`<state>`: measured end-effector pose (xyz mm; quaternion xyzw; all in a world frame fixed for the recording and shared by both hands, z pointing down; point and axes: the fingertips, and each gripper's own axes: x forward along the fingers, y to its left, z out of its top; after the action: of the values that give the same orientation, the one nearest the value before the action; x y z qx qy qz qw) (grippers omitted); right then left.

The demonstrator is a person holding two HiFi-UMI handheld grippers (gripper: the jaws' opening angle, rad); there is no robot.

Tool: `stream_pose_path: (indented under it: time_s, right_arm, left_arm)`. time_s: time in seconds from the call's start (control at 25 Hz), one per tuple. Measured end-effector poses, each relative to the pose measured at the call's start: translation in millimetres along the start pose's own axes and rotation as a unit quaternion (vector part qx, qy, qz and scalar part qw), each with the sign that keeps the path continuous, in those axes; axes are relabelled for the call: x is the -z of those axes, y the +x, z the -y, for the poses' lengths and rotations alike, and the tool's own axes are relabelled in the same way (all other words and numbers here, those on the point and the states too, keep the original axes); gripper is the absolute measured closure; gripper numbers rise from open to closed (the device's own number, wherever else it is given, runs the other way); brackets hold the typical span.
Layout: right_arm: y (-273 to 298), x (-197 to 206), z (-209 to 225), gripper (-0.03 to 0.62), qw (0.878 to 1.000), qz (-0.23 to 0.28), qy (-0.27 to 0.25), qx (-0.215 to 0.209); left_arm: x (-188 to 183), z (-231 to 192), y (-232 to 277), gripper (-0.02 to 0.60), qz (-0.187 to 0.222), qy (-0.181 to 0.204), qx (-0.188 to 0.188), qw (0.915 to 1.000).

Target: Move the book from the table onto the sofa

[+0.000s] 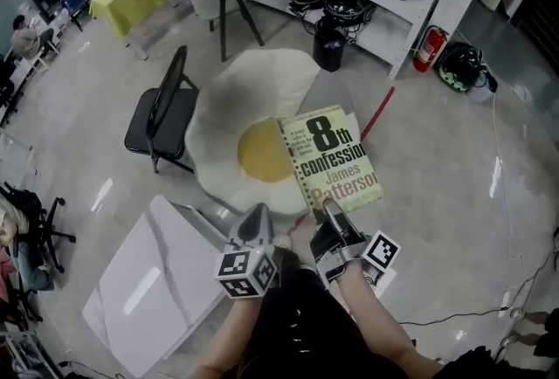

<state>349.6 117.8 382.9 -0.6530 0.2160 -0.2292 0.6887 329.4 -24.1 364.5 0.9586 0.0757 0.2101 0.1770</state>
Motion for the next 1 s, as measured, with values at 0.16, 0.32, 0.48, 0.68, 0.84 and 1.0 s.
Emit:
stream_pose_path:
  time_s: [0.16, 0.32, 0.48, 0.68, 0.84, 1.0]
  right_arm:
    - [21, -18, 0, 0.425, 0.999, 0.032, -0.006, 0.006]
    - [45, -36, -5, 0.425, 0.998, 0.054, -0.018, 0.009]
    - [72, -49, -4, 0.425, 0.997, 0.073, -0.015, 0.007]
    - [91, -62, 5, 0.425, 0.996, 0.090, -0.011, 0.009]
    - [108, -79, 28, 0.425, 0.995, 0.098, -0.007, 0.017]
    - [126, -102, 57, 0.425, 0.995, 0.085, -0.019, 0.037]
  left_arm:
    - [-15, -5, 36, 0.571, -0.011, 0.004, 0.034, 0.9993]
    - [-36, -13, 71, 0.571, -0.018, 0.007, 0.061, 0.9980]
    - [-51, -27, 104, 0.571, -0.024, 0.007, 0.080, 0.9965]
    - [-52, -39, 135, 0.571, -0.034, 0.008, 0.097, 0.9947]
    - [-40, -52, 167, 0.571, -0.051, 0.008, 0.096, 0.9940]
    - [-30, -61, 196, 0.571, -0.061, 0.006, 0.087, 0.9944]
